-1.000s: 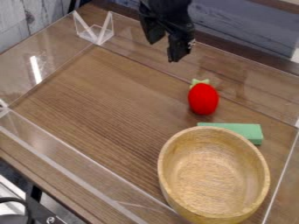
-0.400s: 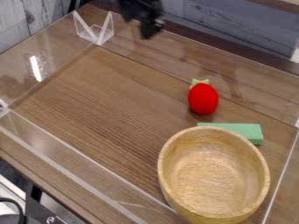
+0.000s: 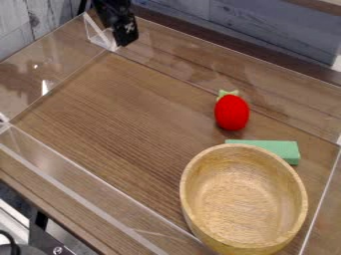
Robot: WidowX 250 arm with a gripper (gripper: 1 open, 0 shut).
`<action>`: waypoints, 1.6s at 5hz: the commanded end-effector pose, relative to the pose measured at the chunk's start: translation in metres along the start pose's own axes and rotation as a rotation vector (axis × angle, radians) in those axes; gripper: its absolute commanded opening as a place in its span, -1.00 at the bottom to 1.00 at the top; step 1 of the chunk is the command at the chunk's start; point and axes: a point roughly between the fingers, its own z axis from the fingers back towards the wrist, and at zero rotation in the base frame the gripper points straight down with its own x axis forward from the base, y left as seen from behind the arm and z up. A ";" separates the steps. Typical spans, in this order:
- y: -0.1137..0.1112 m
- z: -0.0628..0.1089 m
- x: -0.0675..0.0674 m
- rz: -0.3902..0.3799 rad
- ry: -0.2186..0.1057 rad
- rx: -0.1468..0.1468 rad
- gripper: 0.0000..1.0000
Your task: Move the red object to the right side of the table
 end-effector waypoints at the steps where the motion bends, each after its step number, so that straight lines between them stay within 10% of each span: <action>1: 0.028 0.011 -0.001 -0.063 -0.053 0.039 1.00; 4: 0.063 -0.011 -0.013 -0.019 -0.036 0.040 1.00; 8: 0.058 -0.028 -0.009 0.127 -0.023 0.061 1.00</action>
